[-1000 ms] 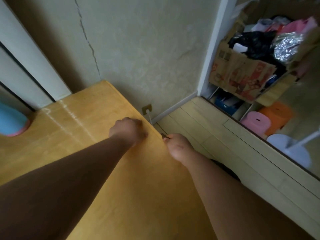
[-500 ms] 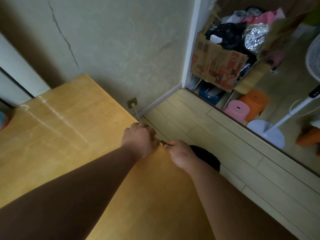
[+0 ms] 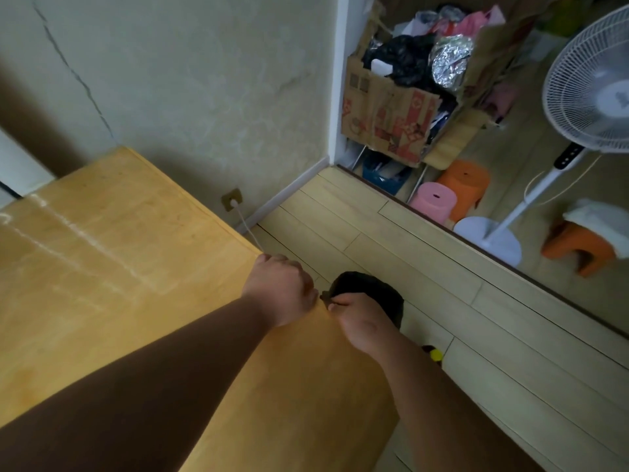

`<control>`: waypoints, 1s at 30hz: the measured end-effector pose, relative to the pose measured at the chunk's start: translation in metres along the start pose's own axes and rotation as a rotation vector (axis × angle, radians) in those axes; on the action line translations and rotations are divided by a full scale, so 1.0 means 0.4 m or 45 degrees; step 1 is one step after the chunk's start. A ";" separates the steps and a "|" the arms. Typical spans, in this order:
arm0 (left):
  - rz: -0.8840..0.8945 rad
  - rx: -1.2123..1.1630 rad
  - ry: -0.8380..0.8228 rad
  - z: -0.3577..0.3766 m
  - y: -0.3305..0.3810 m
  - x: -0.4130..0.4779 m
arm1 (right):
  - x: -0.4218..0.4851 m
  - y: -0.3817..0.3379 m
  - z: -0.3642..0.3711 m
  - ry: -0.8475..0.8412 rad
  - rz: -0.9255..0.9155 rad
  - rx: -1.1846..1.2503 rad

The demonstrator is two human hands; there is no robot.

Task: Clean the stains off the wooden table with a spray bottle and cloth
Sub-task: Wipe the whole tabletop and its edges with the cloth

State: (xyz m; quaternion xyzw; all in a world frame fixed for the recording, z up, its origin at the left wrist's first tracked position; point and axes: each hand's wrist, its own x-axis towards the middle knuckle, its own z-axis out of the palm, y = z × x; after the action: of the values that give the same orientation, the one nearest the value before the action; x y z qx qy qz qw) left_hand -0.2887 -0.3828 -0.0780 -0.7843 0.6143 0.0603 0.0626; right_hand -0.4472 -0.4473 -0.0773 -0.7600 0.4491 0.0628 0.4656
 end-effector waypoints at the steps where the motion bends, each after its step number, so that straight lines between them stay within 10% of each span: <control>1: 0.003 -0.013 -0.001 -0.004 0.007 0.002 | -0.009 0.009 -0.006 0.001 0.014 -0.005; 30: 0.327 -0.194 -0.235 0.002 0.193 0.004 | -0.118 0.118 -0.095 -0.114 0.122 0.137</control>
State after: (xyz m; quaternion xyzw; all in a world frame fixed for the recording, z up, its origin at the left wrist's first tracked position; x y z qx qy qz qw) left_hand -0.3633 -0.4027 -0.0809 -0.6930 0.6946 0.1860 0.0509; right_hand -0.5222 -0.4546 -0.0629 -0.7079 0.4664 0.0948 0.5219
